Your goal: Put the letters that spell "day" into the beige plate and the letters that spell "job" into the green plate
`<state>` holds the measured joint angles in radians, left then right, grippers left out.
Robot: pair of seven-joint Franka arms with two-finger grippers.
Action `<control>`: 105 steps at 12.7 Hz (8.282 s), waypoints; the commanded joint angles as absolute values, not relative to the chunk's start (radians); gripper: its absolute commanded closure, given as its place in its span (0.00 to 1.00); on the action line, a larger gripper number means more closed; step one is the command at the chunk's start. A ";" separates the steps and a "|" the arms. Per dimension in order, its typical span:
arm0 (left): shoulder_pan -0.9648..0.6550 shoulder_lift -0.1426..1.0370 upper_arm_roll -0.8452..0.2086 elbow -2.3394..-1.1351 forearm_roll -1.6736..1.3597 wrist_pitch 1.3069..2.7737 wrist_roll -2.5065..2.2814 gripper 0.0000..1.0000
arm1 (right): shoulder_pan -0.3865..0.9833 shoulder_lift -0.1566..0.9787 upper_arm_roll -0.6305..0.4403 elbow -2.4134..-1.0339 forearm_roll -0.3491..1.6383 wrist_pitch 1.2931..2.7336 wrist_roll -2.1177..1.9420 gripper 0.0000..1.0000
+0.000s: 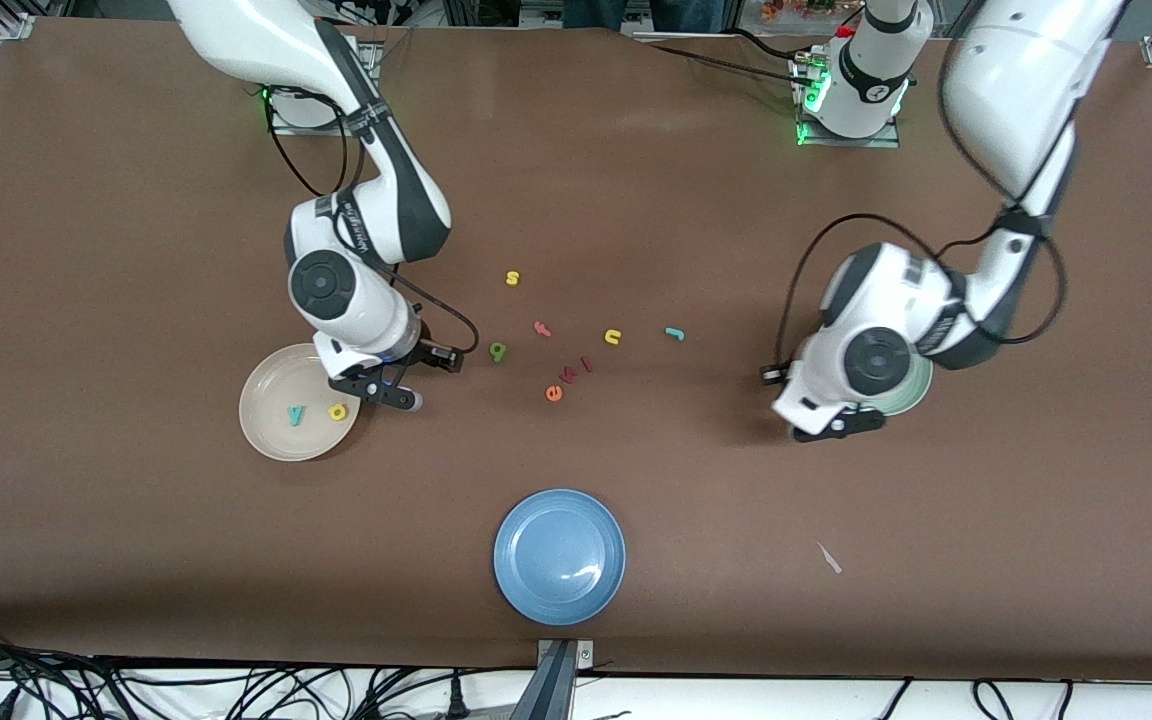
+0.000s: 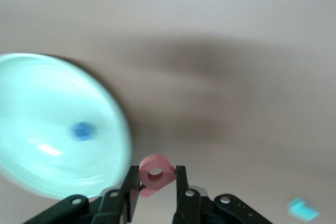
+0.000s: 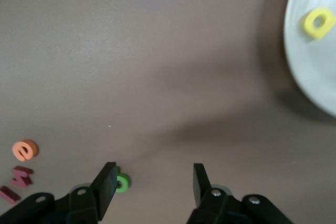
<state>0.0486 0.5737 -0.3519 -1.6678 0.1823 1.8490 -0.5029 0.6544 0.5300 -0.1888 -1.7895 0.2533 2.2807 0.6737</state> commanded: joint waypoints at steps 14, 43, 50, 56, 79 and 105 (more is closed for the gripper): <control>0.249 0.532 -0.527 -1.672 0.109 1.704 -0.459 0.00 | 0.801 0.689 -0.195 -1.753 0.267 2.407 0.950 0.32; -0.071 0.649 -0.560 -2.013 0.600 2.517 -1.895 1.00 | 0.766 0.557 -0.646 -1.726 0.278 1.994 -0.058 0.34; 0.127 0.488 -0.590 -1.997 0.539 2.390 -1.417 1.00 | 0.704 0.560 -0.646 -1.712 0.324 1.985 -0.098 0.01; 0.440 0.494 -0.703 -1.858 0.360 1.889 -0.550 1.00 | 0.676 0.558 -0.646 -1.554 0.400 1.878 -0.069 0.00; 0.280 0.577 -0.526 -1.131 0.223 1.306 -0.176 0.00 | 0.008 0.097 0.008 -1.476 0.063 1.468 0.038 0.00; 0.089 0.236 -0.120 -1.535 -0.031 1.738 -0.003 0.00 | 0.017 0.160 0.012 -1.465 0.023 1.480 0.002 0.00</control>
